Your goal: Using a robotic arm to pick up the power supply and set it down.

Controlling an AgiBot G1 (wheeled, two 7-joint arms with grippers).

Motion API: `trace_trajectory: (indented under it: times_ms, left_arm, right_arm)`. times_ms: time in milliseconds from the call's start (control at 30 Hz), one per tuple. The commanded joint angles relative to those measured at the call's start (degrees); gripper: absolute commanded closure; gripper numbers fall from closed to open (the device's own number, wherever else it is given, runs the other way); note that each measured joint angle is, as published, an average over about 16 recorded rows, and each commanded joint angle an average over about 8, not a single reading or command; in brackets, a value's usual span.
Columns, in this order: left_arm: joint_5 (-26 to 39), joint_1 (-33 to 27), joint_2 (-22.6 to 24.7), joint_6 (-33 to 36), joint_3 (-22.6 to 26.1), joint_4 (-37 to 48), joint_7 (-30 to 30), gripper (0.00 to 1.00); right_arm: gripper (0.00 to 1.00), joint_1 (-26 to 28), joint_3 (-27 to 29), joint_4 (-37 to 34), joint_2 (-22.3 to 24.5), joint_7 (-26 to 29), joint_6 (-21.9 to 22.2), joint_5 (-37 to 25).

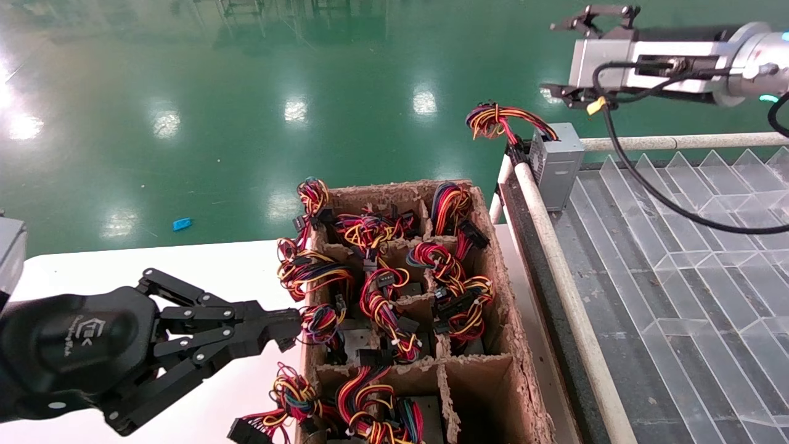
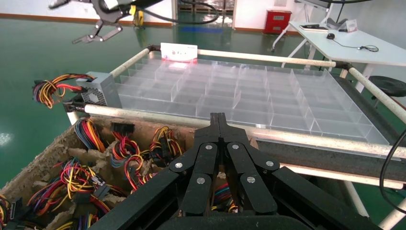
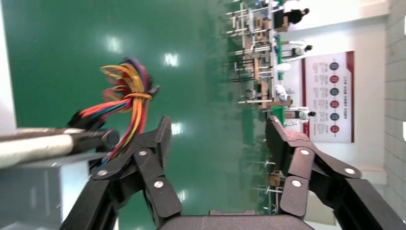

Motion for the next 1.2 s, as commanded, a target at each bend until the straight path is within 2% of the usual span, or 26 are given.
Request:
trace_trajectory:
  times_ms: [33, 267, 433, 467, 700, 733, 1200]
  left_arm:
    - [0.00, 0.00, 0.00, 0.00, 0.00, 0.00, 0.00, 1.00]
    - [0.00, 0.00, 0.00, 0.00, 0.00, 0.00, 0.00, 1.00]
    - [0.00, 0.00, 0.00, 0.00, 0.00, 0.00, 0.00, 1.00]
    - [0.00, 0.00, 0.00, 0.00, 0.00, 0.00, 0.00, 0.94]
    - [0.00, 0.00, 0.00, 0.00, 0.00, 0.00, 0.00, 0.07]
    - [0.00, 0.00, 0.00, 0.00, 0.00, 0.00, 0.00, 0.00]
    - [0.00, 0.00, 0.00, 0.00, 0.00, 0.00, 0.00, 0.00]
  right_arm:
    - [0.00, 0.19, 0.40, 0.04, 0.16, 0.30, -0.40, 0.58]
    - [0.00, 0.98, 1.97, 0.87, 1.56, -0.03, -2.76, 2.92]
    - [0.00, -1.17, 2.45, 3.89, 2.79, 3.25, -4.16, 5.21]
    - [0.00, -2.02, 2.49, 4.96, 3.15, 4.40, -4.51, 5.85]
    - [0.00, -8.64, 2.94, 13.37, 6.08, 13.56, -7.45, 11.08]
    - [0.00, -9.57, 3.01, 14.55, 6.49, 14.84, -7.86, 11.82]
    - [0.00, -22.74, 3.91, 31.29, 12.32, 33.07, -13.70, 22.24]
